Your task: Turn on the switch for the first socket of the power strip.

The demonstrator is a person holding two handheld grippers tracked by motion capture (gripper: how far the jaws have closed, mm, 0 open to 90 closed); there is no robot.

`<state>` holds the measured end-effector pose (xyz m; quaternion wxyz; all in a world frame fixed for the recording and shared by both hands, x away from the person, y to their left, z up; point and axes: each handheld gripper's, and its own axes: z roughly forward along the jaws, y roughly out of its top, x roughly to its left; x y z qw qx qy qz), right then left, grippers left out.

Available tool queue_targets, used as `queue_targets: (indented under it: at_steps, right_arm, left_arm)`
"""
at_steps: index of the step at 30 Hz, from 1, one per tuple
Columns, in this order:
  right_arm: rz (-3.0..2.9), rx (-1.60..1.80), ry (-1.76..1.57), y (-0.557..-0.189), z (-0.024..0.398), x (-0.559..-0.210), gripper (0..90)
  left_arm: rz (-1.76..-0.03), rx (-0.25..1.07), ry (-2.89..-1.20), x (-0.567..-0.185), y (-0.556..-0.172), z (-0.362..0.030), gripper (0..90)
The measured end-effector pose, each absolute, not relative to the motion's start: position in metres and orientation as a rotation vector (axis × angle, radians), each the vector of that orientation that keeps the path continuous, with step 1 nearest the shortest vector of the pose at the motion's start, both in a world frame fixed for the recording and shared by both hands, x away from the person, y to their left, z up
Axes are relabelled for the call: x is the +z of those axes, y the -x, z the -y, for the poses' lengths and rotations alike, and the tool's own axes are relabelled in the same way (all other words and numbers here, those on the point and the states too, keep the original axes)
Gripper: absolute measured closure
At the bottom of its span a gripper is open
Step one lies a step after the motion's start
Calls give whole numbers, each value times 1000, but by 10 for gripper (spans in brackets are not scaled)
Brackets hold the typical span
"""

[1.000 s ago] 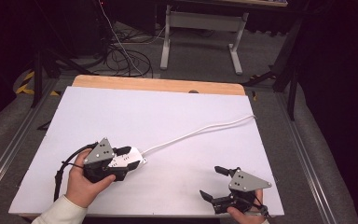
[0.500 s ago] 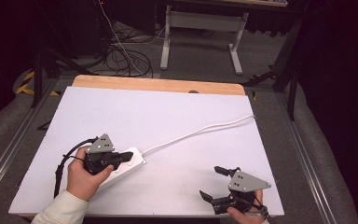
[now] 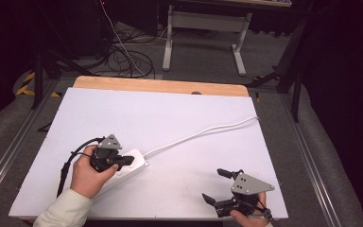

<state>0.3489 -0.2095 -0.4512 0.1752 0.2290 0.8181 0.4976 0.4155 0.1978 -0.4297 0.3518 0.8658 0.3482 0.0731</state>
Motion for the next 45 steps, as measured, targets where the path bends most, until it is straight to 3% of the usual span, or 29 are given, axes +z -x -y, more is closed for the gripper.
queue_targets:
  at_steps: [17,45]
  right_arm:
    - [-2321,1413,-643,-349,210,-451,106]
    - [-2321,1426,-635,-348,209,-451,105]
  left_arm:
    - [-912,210,-2371,-440,-422,-186,900]
    - [-915,244,-2376,-445,-423,-183,900]
